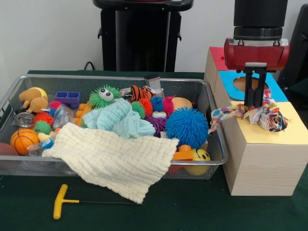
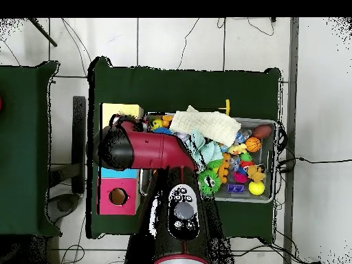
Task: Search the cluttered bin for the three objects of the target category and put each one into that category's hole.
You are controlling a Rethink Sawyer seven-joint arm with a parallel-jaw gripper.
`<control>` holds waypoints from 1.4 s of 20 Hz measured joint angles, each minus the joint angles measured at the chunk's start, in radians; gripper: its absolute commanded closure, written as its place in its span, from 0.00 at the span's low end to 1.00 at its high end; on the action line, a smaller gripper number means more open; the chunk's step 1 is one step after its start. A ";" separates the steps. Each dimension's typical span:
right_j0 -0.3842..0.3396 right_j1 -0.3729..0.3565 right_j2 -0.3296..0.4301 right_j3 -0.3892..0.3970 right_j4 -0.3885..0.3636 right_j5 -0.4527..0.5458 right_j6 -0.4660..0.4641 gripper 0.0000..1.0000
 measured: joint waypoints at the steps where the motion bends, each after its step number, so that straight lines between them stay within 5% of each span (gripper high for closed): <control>1: 0.000 0.002 0.000 0.000 0.000 0.000 0.000 1.00; 11: 0.021 0.021 0.001 0.000 0.002 0.000 0.000 1.00; 20: 0.151 0.007 -0.022 0.000 0.078 0.000 0.005 1.00; 28: 0.188 0.011 -0.024 0.000 0.116 0.000 0.005 1.00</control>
